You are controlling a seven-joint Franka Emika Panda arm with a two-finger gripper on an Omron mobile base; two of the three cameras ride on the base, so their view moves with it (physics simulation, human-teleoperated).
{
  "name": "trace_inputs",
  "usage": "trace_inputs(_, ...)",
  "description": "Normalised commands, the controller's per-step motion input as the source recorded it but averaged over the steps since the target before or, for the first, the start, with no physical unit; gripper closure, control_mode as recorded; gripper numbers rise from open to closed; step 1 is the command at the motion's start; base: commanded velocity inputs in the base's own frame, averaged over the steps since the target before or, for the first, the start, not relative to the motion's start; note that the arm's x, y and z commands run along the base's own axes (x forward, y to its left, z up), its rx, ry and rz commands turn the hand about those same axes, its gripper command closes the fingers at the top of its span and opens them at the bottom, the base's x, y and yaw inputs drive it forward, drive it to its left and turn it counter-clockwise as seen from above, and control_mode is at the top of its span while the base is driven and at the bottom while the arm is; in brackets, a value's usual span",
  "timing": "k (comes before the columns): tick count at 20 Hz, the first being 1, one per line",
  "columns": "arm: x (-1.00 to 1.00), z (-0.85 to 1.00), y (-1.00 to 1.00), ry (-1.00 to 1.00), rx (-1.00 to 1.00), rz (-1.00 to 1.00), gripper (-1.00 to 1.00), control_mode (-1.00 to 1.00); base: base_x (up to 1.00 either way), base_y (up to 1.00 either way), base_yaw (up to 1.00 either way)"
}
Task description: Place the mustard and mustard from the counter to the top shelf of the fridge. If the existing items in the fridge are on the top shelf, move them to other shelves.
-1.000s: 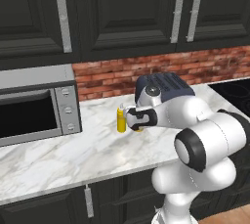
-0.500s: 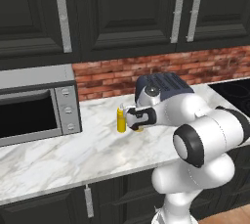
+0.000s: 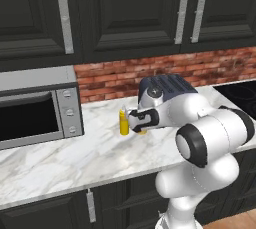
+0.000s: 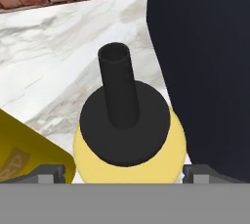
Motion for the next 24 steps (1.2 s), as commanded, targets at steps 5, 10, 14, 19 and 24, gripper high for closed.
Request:
trace_inputs(5,0.06,-0.02,0.0,0.0,0.0,0.0,1.0,-1.0,0.0,0.0,0.0)
trace_inputs(10,0.0,0.0,0.0,0.0,0.0,0.0,1.0,-1.0,0.0,0.0,0.0)
trace_inputs(14,-0.22,0.01,0.0,-0.05,0.0,0.0,1.0,-1.0,0.0,0.0,0.0)
trace_inputs(19,-0.8,0.38,0.0,-0.14,0.04,0.05,1.0,-1.0,0.0,0.0,0.0)
trace_inputs(24,-1.0,0.91,0.0,-0.18,0.07,0.07,1.0,-1.0,0.0,0.0,0.0)
